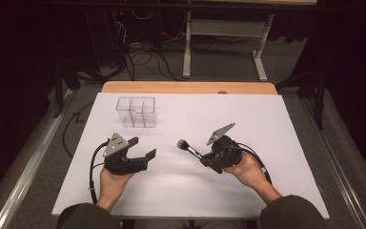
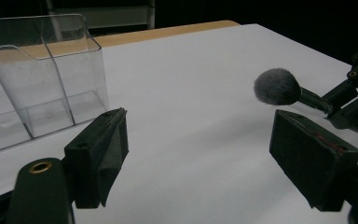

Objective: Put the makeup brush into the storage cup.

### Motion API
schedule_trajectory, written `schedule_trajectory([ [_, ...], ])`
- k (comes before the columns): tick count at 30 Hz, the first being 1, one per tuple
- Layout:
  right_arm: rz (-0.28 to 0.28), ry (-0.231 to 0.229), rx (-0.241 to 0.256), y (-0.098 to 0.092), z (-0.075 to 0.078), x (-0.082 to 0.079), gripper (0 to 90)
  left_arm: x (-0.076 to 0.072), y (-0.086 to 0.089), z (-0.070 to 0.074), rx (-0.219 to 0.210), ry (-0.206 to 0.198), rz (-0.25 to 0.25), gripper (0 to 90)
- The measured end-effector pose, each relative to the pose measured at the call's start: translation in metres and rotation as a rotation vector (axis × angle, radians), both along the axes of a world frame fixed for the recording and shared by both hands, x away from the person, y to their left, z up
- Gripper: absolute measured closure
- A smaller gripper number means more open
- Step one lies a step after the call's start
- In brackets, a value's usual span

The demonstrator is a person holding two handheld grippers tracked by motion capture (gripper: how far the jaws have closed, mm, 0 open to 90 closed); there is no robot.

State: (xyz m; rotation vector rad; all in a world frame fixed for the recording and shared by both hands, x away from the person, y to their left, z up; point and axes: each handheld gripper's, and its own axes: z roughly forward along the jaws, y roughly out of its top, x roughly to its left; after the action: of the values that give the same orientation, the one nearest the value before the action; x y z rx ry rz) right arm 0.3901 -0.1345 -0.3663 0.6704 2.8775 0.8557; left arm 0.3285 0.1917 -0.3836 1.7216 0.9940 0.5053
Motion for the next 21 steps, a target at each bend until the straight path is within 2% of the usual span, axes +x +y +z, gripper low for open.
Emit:
schedule_trajectory([
  [6,-0.023,-0.009,0.040,-0.008,0.001,-0.006,76.7,0.001,-0.002,-0.001,0.001,0.017,-0.018,18.9],
  [9,-0.031,-0.023,0.076,-0.013,0.001,-0.010,76.7,0.001,-0.003,-0.001,-0.001,0.020,-0.029,19.2],
  [16,-0.096,-0.031,0.150,-0.026,0.003,-0.015,76.6,0.002,-0.006,-0.002,0.010,0.035,-0.048,19.7],
  [21,-0.118,-0.049,0.197,-0.034,0.002,-0.020,76.7,0.001,-0.009,-0.002,0.011,0.036,-0.070,19.2],
])
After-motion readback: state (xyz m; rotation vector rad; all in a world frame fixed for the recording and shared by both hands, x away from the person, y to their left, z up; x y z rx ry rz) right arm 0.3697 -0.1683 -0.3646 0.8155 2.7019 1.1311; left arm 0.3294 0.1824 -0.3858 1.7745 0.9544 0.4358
